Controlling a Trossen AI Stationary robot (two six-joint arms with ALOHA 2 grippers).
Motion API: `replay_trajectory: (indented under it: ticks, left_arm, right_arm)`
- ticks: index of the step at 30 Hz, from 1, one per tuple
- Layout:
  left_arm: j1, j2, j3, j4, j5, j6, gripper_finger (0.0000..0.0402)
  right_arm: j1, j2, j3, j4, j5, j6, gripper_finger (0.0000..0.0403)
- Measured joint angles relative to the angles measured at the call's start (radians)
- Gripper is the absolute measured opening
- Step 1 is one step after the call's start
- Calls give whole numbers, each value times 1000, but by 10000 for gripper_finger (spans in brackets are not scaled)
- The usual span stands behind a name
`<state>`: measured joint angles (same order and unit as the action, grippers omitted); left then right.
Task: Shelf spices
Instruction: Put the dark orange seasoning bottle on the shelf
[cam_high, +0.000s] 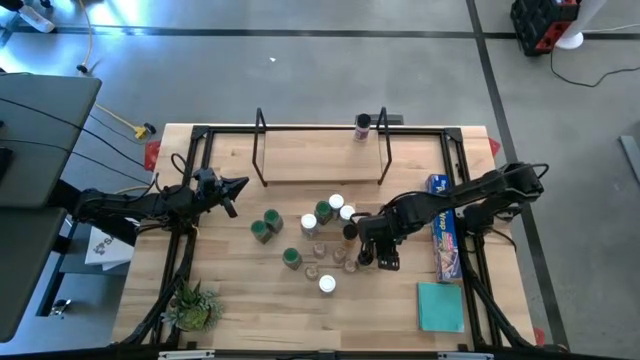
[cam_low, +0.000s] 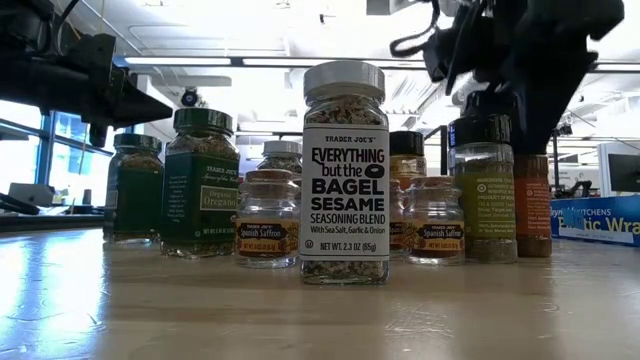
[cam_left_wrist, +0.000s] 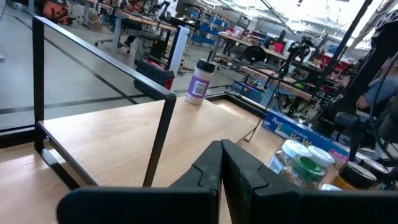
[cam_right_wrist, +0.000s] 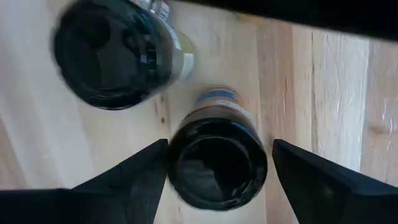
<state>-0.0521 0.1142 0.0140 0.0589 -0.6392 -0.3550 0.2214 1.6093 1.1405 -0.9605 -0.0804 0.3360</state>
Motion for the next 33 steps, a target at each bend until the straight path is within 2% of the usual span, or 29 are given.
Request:
replay_trajectory:
  ticks: [3,7,10,16,20,24,27,30,33]
  left_arm:
    - [0,0,0,0,0,0,5]
    - [0,0,0,0,0,0,5]
    - [0,0,0,0,0,0,5]
    - [0,0,0,0,0,0,5]
    - [0,0,0,0,0,0,5]
    - [0,0,0,0,0,0,5]
    - [0,0,0,0,0,0,5]
    - [0,0,0,0,0,0,5]
    - [0,0,0,0,0,0,5]
  right_arm:
    - [0,1,-19,17,-2,3,249]
    - [-13,1,3,23,1,2,185]
    - [-45,-1,62,-19,-2,-2,185]
    - [-188,-1,317,-310,-5,-35,185]
    - [-344,13,560,-372,39,2,185]
    - [-501,119,821,-396,58,-6,185]
    - [-599,247,985,-464,58,-93,185]
    - [-672,381,1088,-519,91,-224,185]
    - [-733,488,1127,-552,112,-311,185]
